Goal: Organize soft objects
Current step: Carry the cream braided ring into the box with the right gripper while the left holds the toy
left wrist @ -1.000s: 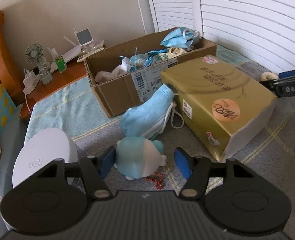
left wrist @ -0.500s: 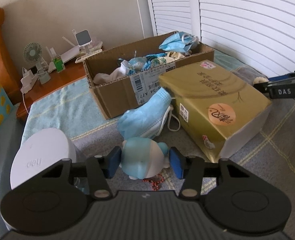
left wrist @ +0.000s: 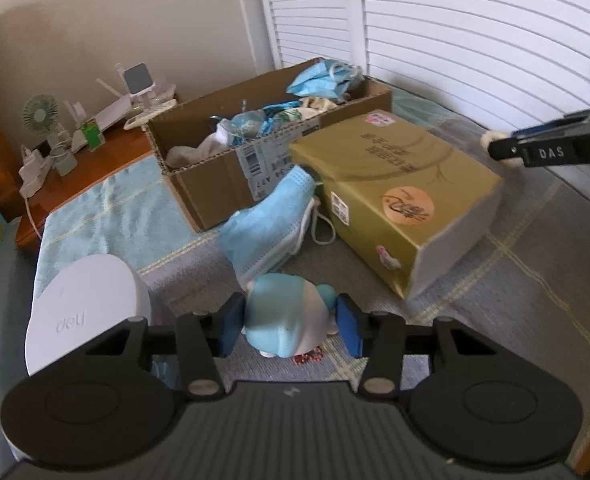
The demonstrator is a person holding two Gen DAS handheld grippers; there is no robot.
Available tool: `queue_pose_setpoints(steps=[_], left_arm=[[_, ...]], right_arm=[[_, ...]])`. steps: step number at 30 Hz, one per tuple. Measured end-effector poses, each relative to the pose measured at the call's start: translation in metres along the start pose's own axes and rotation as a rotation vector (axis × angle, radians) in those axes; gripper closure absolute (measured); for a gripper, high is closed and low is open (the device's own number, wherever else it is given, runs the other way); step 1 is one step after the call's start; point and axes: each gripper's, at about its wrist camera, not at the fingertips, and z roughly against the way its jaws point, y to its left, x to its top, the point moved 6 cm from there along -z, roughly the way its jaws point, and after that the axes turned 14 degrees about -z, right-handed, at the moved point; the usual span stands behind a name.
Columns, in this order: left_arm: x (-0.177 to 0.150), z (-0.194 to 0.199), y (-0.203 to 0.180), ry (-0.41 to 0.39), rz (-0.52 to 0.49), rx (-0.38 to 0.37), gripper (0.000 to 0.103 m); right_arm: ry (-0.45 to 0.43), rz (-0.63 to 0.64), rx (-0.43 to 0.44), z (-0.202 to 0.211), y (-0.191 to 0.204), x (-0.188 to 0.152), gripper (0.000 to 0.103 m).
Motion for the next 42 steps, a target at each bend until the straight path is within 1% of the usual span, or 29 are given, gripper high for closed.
queue_pose_setpoints(steps=[8,13,19,23,29,35,42], left_arm=[[-0.003,0.014,-0.005,0.004,-0.034,-0.107,0.055],[0.000,0.027,-0.002,-0.022,-0.013,-0.164,0.055],[0.004,0.041,0.003,-0.068,0.018,-0.190,0.055],[0.005,0.047,0.003,-0.093,0.021,-0.196,0.055],[0.003,0.049,0.003,-0.103,0.021,-0.205,0.055],[0.000,0.050,0.005,-0.106,0.018,-0.211,0.055],[-0.002,0.046,0.015,-0.103,0.046,-0.207,0.055]], right_arm=[[0.028,0.014,0.057,0.025,0.010,-0.007,0.061],[0.018,0.027,0.121,0.048,0.022,-0.002,0.061],[0.008,0.061,0.223,0.069,0.048,0.012,0.061],[0.015,0.103,0.273,0.072,0.069,0.018,0.061],[0.010,0.192,0.302,0.061,0.104,0.034,0.061],[0.036,0.254,0.313,0.034,0.132,0.051,0.061],[0.054,0.310,0.311,-0.002,0.161,0.080,0.061]])
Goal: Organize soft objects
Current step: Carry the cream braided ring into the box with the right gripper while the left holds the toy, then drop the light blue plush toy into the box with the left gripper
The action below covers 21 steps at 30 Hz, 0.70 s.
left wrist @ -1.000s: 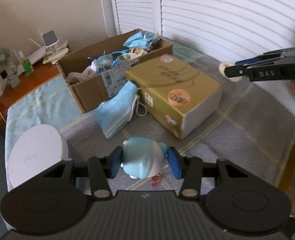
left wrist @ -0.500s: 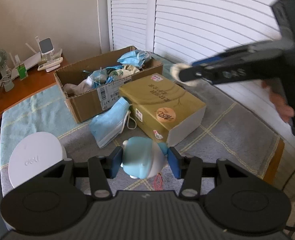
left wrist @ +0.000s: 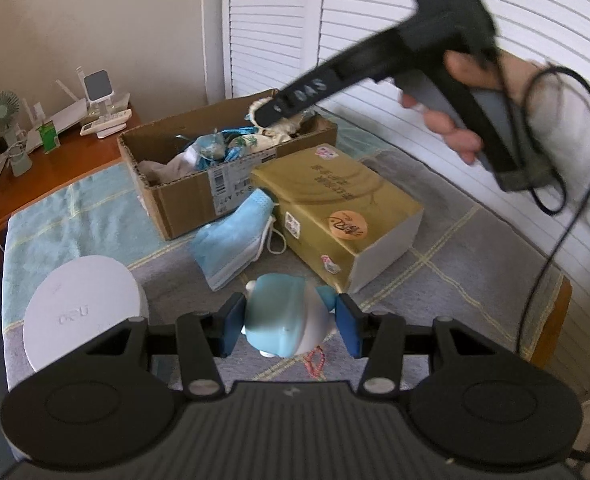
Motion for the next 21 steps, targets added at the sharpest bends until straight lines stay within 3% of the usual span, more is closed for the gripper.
queue_pose_setpoints(steps=[5,12,19,21], left_arm=[[-0.001,-0.002,0.007,0.003,0.013,0.008,0.055],[0.001,-0.006,0.010,0.004,0.016,0.012,0.055],[0.004,-0.006,0.011,0.013,0.023,0.013,0.055],[0.006,-0.006,0.012,0.017,0.024,0.015,0.055]], right_arm=[[0.007,0.019,0.007,-0.023,0.008,0.020,0.060],[0.033,-0.002,0.012,-0.042,0.010,0.018,0.026],[0.019,-0.057,0.021,-0.029,0.005,0.008,0.001],[0.006,-0.077,0.018,-0.021,0.003,0.005,0.000]])
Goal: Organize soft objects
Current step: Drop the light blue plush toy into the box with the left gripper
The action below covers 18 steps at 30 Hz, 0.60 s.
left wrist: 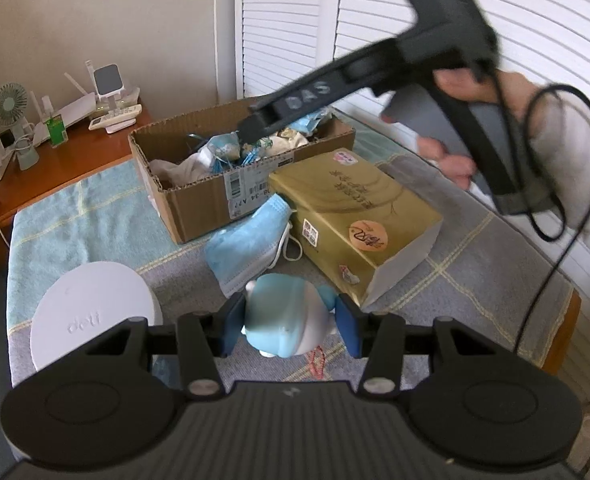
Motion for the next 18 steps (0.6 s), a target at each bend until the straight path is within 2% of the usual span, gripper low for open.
queue_pose_setpoints(steps=[6,9,13,18], left_arm=[[0.012,0.001,0.008,0.005,0.009,0.017,0.055],[0.023,0.000,0.015,0.004,0.012,0.026,0.055],[0.045,-0.006,0.028,0.000,0.021,0.028,0.054],[0.077,-0.020,0.043,-0.013,0.017,0.041,0.054]], right_arm=[[0.003,-0.053,-0.017,0.026,-0.012,-0.017,0.000],[-0.015,-0.056,-0.060,0.041,-0.018,-0.029,0.000],[-0.047,-0.079,-0.107,0.061,-0.026,-0.045,0.000],[-0.076,-0.135,-0.103,0.081,-0.034,-0.060,0.000]])
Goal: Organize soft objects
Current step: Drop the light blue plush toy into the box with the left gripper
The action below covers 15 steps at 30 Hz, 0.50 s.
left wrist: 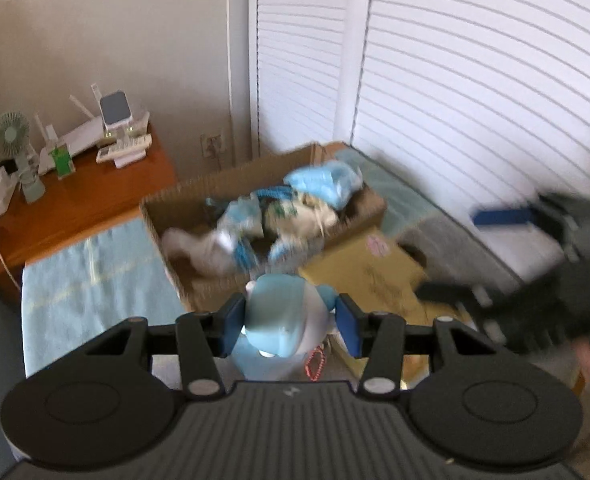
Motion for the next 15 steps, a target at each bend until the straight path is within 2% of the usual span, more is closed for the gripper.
queue_pose_setpoints(steps=[6,12,14,15], left_arm=[[0.025,-0.035,0.033,0.027,0.030,0.068,0.054],[0.033,-0.063,0.058,0.068,0.063,0.125,0.054],[0.031,-0.066,0.061,0.074,0.079,0.131,0.052],[0.029,-0.066,0.062,0.079,0.087,0.136,0.046]], right_arm=[[-0.021,-0.039,0.007,0.013,-0.011,-0.007,0.000],[-0.015,-0.064,0.006,0.010,-0.018,-0.009,0.000],[-0.009,-0.064,0.006,0.009,-0.020,-0.010,0.000],[-0.008,-0.064,0.004,0.008,-0.020,-0.011,0.000]])
